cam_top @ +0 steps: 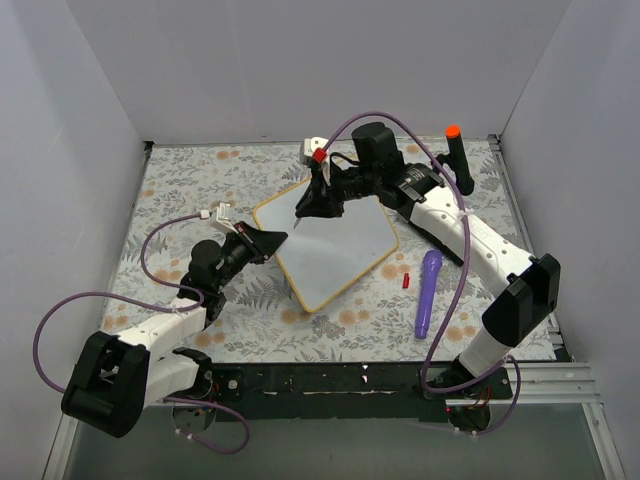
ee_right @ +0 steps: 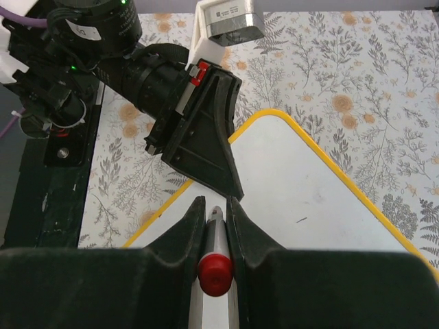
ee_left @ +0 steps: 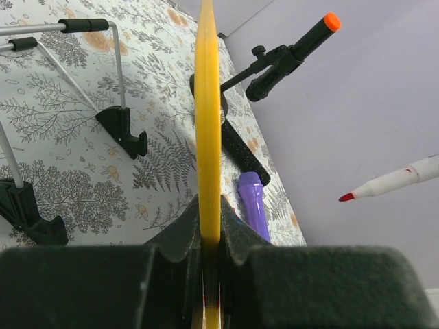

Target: Write a sentence on the whiteboard

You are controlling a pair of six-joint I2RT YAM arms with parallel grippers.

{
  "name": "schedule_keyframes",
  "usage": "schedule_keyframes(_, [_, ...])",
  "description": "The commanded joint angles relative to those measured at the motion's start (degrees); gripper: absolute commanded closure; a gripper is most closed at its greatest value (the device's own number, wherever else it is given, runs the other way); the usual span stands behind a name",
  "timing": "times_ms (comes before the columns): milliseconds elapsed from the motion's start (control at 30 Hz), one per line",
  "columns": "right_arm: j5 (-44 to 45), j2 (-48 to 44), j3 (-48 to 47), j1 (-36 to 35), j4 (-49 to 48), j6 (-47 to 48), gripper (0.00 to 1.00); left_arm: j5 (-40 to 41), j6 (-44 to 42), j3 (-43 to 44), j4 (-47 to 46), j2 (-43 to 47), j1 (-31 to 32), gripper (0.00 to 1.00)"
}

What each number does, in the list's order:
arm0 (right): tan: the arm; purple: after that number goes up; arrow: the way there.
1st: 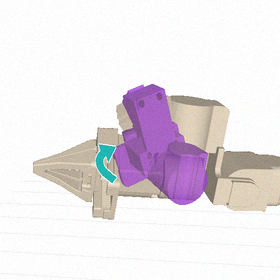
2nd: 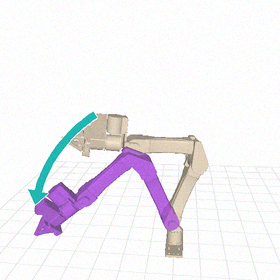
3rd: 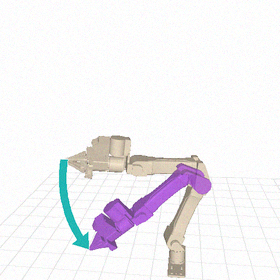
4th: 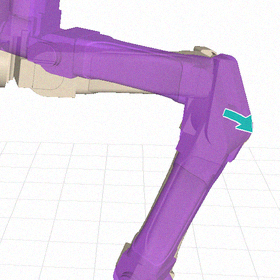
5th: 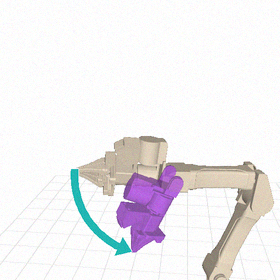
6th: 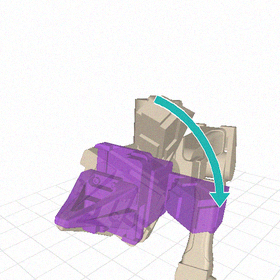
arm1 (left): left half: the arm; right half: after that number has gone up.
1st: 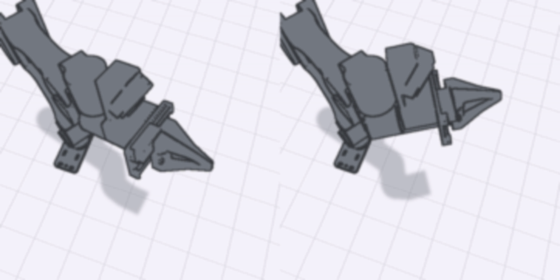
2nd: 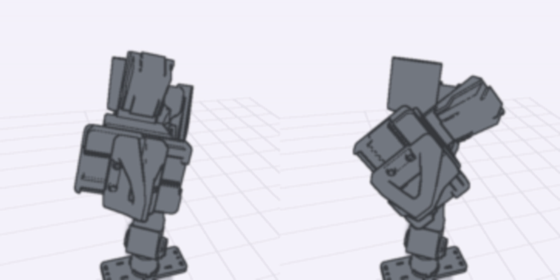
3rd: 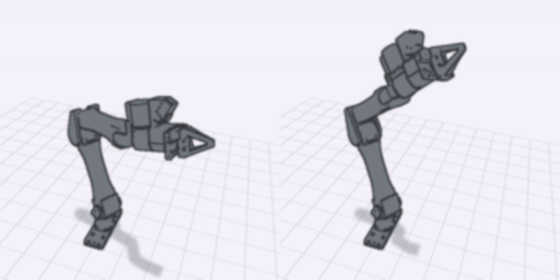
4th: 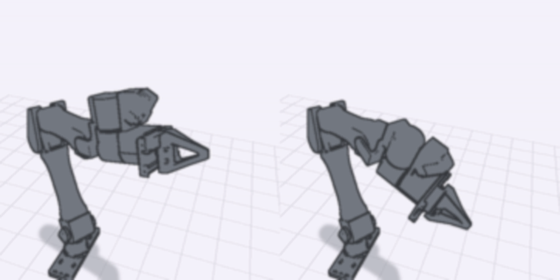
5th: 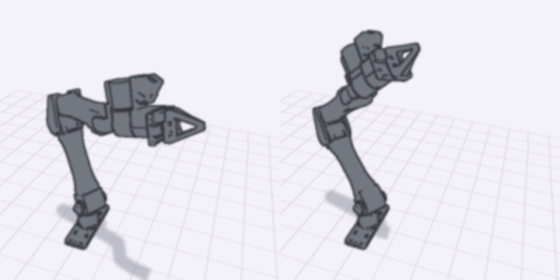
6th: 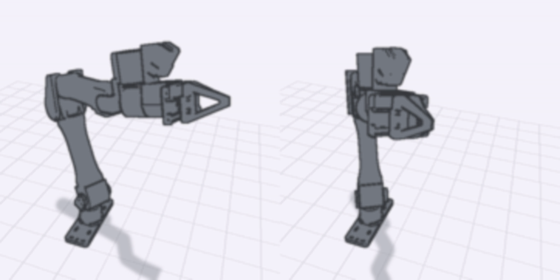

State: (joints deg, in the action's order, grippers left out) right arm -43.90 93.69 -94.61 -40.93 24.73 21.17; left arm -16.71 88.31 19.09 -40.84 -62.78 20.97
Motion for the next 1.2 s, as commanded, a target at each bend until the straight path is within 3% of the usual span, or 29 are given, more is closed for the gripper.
schedule_keyframes(0, [-4.26, -2.63, -0.49, 0.49, -3.38, -2.36, 0.99, -2.1, 0.46, 0.6, -11.8, 3.81, 0.12, 1.0])
schedule_keyframes(233, [-6.46, -6.32, 2.31, 2.6, -3.19, -2.88, 0.99, -6.14, 1.95, -1.16, -20.76, 1.17, 0.12, 1.0])
schedule_keyframes(1167, [-3.12, -7.82, 9.18, 3.31, -9.7, -5.87, 0.99, -1.57, 1.07, -1.34, -21.47, -1.37, 0.21, 1.0])
